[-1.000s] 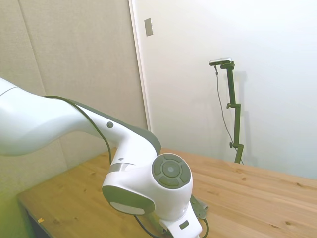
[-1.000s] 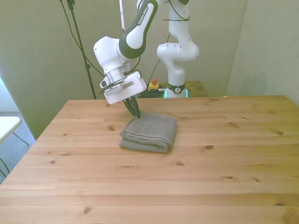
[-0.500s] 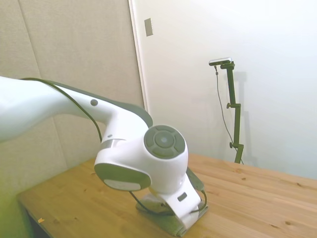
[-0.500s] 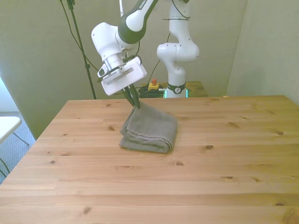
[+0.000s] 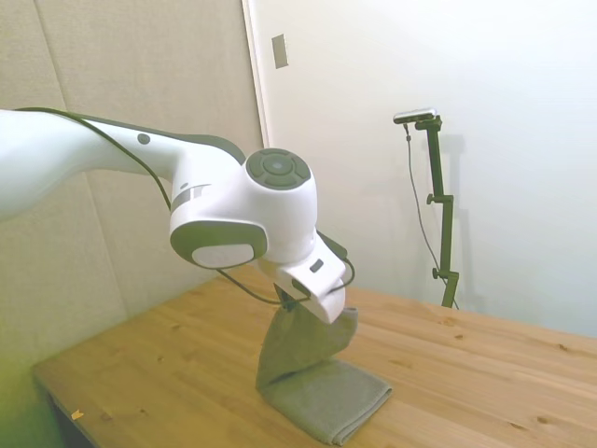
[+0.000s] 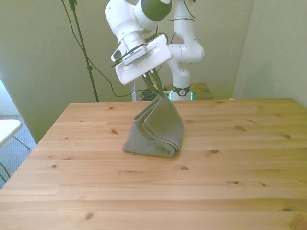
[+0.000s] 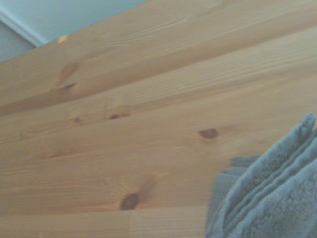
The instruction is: Unfold the towel
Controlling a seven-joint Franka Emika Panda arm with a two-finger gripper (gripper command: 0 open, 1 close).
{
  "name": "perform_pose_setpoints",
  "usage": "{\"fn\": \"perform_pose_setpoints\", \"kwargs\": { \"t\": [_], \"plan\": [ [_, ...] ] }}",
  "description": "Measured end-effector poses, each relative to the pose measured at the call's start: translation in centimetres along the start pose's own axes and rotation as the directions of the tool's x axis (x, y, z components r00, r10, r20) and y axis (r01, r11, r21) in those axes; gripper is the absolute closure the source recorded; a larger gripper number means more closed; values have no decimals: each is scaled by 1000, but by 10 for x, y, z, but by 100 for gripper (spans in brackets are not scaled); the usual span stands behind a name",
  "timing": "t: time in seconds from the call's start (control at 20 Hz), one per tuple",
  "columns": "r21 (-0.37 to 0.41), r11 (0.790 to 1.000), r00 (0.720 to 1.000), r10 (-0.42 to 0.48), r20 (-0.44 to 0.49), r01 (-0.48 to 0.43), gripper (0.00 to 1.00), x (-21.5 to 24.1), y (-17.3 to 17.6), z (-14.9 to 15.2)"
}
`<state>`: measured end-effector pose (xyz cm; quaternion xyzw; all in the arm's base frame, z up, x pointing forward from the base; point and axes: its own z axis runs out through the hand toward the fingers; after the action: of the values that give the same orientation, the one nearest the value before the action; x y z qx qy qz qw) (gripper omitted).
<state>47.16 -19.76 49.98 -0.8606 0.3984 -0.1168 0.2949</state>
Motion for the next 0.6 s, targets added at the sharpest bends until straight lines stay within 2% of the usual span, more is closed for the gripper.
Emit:
{"fn": "perform_pose_setpoints", "kwargs": {
  "t": [0.15, 0.25, 0.3, 0.45, 0.6],
  "plan": [
    [-17, 996, 995, -92, 50, 93, 100, -15, -39, 20],
    [-36, 988, 981, -145, 130, 151, 100, -24, -59, 38],
    [-40, 983, 969, -169, 178, 179, 0, -28, -69, 49],
    [-44, 963, 920, -241, 309, 267, 0, -28, -91, 83],
    [-21, 932, 848, -319, 424, 361, 0, -19, -101, 116]
  ]
}}
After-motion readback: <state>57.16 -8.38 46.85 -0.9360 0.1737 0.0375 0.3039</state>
